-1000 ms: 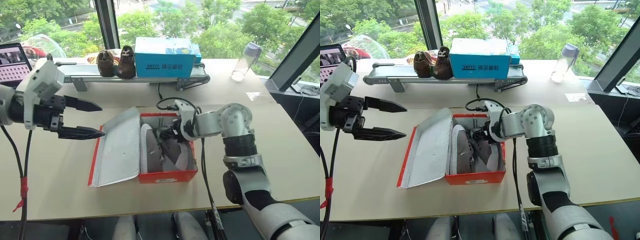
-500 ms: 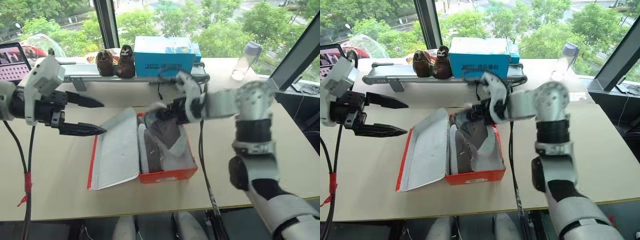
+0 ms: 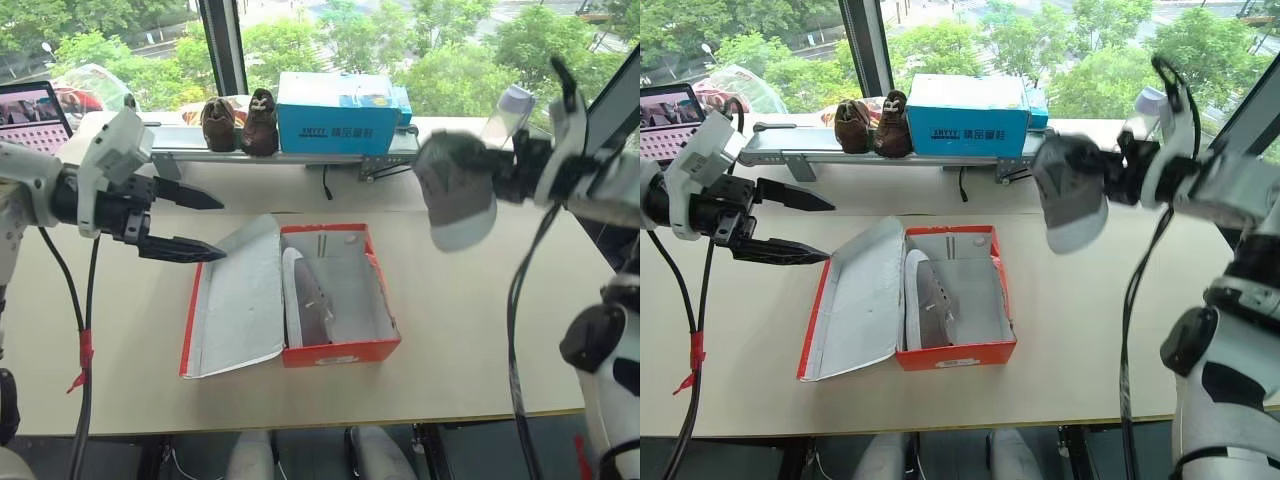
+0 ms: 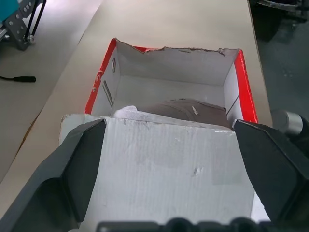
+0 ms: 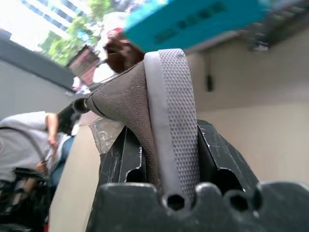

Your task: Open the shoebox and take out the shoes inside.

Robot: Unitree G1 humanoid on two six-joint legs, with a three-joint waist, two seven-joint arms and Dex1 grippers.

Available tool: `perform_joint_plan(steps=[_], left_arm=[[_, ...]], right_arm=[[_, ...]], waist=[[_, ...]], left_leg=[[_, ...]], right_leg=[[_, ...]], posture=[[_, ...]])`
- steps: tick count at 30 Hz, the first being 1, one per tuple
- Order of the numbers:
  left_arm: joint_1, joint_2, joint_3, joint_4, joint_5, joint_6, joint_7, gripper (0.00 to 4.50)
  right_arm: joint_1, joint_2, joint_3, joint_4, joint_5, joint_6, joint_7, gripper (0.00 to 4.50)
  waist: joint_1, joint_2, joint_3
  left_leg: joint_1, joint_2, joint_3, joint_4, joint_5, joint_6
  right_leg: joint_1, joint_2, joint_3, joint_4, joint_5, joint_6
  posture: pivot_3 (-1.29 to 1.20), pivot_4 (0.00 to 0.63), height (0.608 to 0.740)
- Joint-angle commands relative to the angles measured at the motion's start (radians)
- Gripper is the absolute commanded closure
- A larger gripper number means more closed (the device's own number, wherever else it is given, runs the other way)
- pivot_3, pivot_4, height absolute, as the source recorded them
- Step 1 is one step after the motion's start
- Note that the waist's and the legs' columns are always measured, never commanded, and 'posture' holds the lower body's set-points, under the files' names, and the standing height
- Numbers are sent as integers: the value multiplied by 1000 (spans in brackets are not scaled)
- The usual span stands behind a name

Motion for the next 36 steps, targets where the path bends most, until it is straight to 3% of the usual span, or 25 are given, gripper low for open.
perform_joint_plan(steps=[1, 13, 18, 23, 27, 29, 32, 36], left_arm=[[-53, -12, -8, 13, 25, -24, -24, 0], [-79, -19, -9, 25, 55, -21, -58, 0], [-70, -12, 1, 12, 50, -7, -55, 0], [-65, -2, 8, 10, 48, 0, -58, 0], [-65, 1, 9, 9, 49, 6, -58, 0], [-64, 3, 10, 7, 48, 10, -59, 0], [-66, 9, 10, 6, 48, 16, -62, 0], [-75, 10, 6, 5, 49, 23, -62, 0]], right_arm=[[69, 27, 6, -5, -53, -54, 129, 3431], [160, -59, 349, 239, -554, -436, 595, 3431], [136, -136, 431, 368, -719, -585, 730, 1778], [37, -202, 393, 490, -789, -659, 781, 66], [-72, -260, 385, 545, -853, -699, 791, 25], [-132, -262, 399, 518, -877, -666, 788, 25], [-208, -205, 419, 356, -844, -469, 799, 25], [-205, -25, 379, -62, -659, -72, 759, 25]], waist=[[-9, 1, 0], [-15, 4, 3], [-8, 4, 3], [2, 4, 3], [-8, 8, 5], [-12, 10, 6], [-27, 11, 7], [-46, 11, 7]], left_leg=[[0, 0, 0, 1, 0, 0], [1, -1, 0, 3, 0, 0], [2, -1, 0, 6, 0, 0], [2, -2, 0, 6, 0, 0], [2, -2, 0, 5, 0, 0], [2, -2, 0, 5, 0, 0], [2, -2, 0, 5, 0, 0], [4, -1, 0, 4, 0, 0]], right_leg=[[0, 0, 1, 1, 0, 0], [0, 0, 2, 4, -1, 2], [4, 1, 2, 4, -4, 7], [3, 1, 3, 3, -4, 8], [2, 1, 4, 4, -4, 8], [2, 1, 4, 4, -4, 8], [1, 1, 5, 5, -4, 8], [1, 2, 5, 7, -4, 7]], posture=[[0, 150, 740], [0, 150, 740], [0, 150, 740], [0, 150, 740], [0, 150, 740], [0, 150, 740], [0, 150, 740], [0, 150, 740]])
